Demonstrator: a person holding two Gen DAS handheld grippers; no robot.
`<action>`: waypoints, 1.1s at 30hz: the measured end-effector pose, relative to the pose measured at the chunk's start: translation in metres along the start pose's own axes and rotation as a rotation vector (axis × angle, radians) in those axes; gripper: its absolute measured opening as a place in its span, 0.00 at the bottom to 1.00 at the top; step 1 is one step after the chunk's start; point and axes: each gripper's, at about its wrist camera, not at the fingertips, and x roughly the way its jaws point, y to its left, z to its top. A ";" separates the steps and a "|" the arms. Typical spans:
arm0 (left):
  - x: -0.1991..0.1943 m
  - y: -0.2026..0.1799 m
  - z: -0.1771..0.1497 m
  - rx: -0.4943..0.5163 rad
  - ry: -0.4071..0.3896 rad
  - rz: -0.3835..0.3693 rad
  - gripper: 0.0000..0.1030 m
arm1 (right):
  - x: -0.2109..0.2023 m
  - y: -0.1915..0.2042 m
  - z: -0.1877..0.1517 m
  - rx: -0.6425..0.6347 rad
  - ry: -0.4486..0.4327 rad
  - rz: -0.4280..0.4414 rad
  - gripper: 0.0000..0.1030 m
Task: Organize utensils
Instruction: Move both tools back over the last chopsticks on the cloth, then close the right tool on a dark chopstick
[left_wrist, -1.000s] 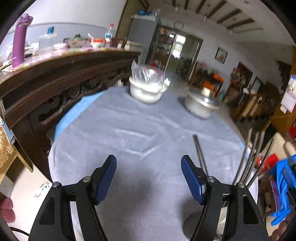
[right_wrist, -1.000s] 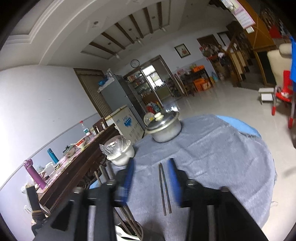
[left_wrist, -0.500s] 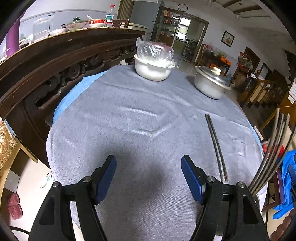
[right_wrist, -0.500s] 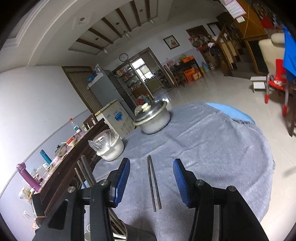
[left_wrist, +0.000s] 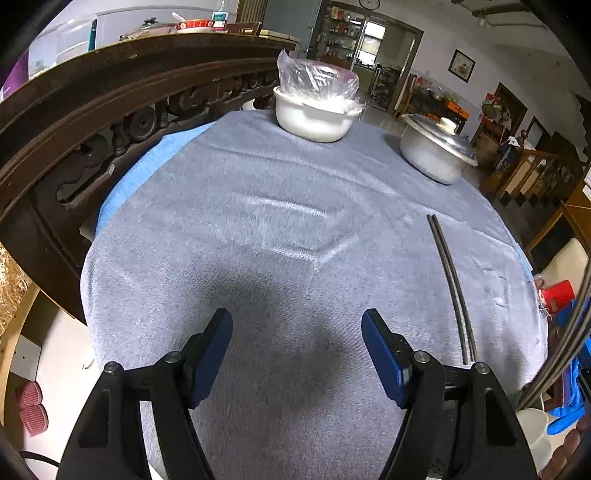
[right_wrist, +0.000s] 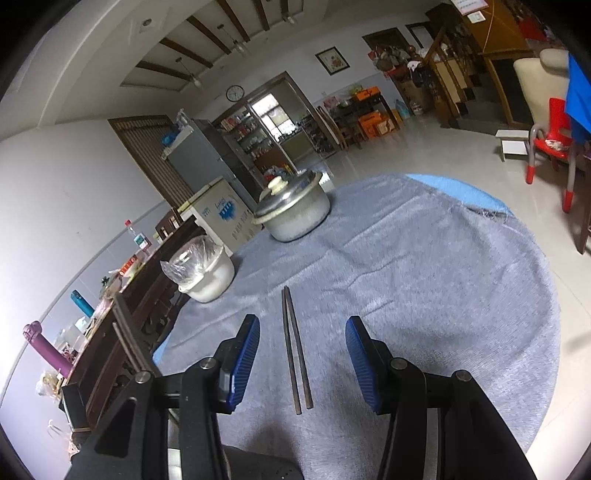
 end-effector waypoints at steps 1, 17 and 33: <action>0.002 0.001 0.000 0.001 0.003 0.001 0.71 | 0.004 -0.001 0.000 0.001 0.008 -0.004 0.51; 0.045 0.008 0.011 -0.008 0.066 -0.004 0.71 | 0.117 0.008 0.010 -0.106 0.277 0.045 0.43; 0.065 0.004 0.022 -0.010 0.099 -0.029 0.71 | 0.227 0.040 -0.013 -0.366 0.472 -0.076 0.15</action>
